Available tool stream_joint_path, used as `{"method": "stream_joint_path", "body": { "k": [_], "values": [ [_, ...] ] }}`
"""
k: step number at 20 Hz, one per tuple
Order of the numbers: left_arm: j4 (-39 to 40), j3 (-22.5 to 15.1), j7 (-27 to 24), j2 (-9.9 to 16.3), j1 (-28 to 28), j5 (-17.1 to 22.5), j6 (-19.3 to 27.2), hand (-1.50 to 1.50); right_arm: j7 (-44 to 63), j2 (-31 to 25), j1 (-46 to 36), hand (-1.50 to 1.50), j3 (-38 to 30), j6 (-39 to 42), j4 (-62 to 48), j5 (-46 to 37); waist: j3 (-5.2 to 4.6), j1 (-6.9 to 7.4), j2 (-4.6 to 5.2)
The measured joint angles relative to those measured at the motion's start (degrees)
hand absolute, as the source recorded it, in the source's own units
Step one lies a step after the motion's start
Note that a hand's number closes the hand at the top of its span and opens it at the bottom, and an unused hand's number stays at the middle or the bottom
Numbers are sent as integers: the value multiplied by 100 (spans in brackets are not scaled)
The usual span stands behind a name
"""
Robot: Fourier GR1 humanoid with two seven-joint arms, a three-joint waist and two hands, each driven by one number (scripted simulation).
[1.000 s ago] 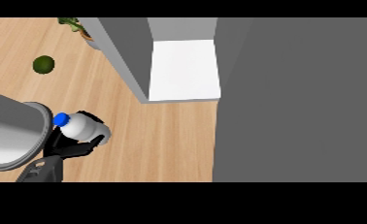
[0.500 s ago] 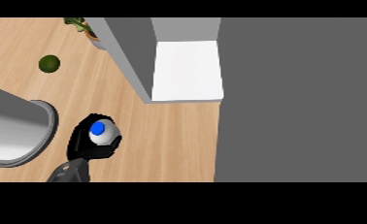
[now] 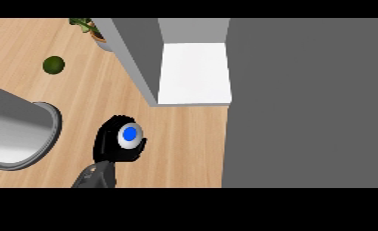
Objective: Pick up the bottled water, place it into the cabinet and close the cabinet
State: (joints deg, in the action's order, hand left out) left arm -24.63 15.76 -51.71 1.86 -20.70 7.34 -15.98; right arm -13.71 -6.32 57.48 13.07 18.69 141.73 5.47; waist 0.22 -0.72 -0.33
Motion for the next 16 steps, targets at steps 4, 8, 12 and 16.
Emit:
{"method": "stream_joint_path", "body": {
  "k": [4, 8, 12, 16],
  "values": [
    [-119, -560, 175, -115, -81, 512, 93, 150, 30, -1, -6, -150, 7, 4, -3, -5, -13, -3, -3],
    [-575, -1191, 546, -158, -118, 1087, 341, 150, 11, -1, -4, -150, -53, 22, -23, -6, -17, 7, -10],
    [-1220, -1960, 999, -175, -119, 1646, 860, 150, 31, 5, -42, -150, -83, 26, -23, 6, -18, 11, -12],
    [-1906, -2589, 1441, -182, -328, 1794, 1748, 150, 75, 52, -145, -150, -134, -8, -67, 23, -17, 17, -8]
  ]
}}
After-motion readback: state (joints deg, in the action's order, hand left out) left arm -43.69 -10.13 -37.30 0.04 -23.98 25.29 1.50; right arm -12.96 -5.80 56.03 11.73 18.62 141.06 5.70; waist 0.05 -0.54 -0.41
